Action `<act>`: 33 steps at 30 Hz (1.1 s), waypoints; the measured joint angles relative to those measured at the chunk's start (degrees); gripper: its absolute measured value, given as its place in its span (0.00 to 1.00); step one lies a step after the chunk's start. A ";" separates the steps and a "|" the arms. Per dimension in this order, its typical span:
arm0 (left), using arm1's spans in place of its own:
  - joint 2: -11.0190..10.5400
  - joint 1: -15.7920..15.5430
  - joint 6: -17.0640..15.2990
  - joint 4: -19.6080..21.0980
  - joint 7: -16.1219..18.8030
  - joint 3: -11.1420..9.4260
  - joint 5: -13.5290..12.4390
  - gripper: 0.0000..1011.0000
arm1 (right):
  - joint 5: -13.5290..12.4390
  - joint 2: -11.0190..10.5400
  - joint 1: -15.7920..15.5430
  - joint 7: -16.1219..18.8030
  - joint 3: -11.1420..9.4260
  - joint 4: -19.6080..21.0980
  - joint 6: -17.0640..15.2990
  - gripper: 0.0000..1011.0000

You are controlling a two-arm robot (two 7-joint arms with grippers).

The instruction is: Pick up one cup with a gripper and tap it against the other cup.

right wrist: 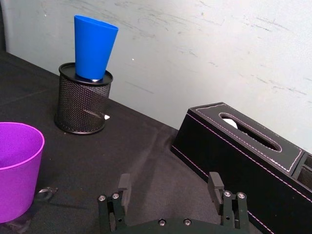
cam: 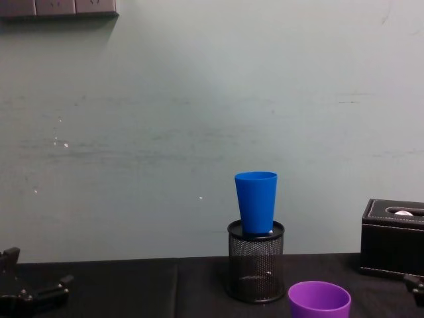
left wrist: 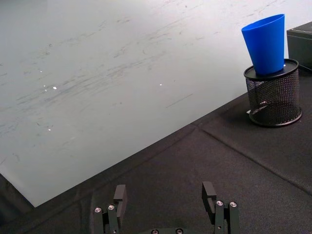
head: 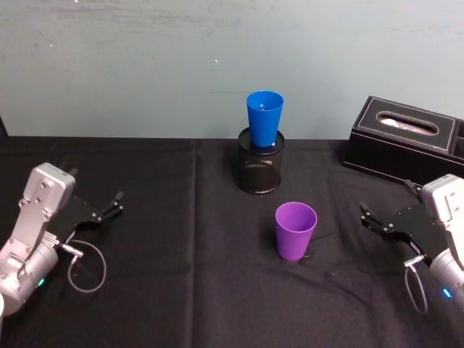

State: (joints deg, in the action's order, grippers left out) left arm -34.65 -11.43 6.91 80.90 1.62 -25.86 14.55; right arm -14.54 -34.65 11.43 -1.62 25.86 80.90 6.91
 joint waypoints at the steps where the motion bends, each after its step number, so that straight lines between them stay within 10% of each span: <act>1: 0.00 0.00 0.00 0.00 0.00 0.00 0.00 1.00 | 0.00 0.00 0.00 0.00 0.00 0.00 0.00 0.99; 29: 0.00 0.00 0.00 0.00 0.00 0.00 0.00 1.00 | 0.00 0.00 0.00 0.00 0.00 0.00 0.00 0.99; 33: 0.00 0.00 0.00 0.00 0.00 0.00 0.00 1.00 | -2.99 -0.75 -0.43 4.95 -0.98 -0.01 1.49 0.99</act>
State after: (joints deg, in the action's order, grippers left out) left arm -34.64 -11.43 6.90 80.90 1.62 -25.86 14.55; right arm -17.54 -35.40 11.00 3.33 24.88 80.88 8.40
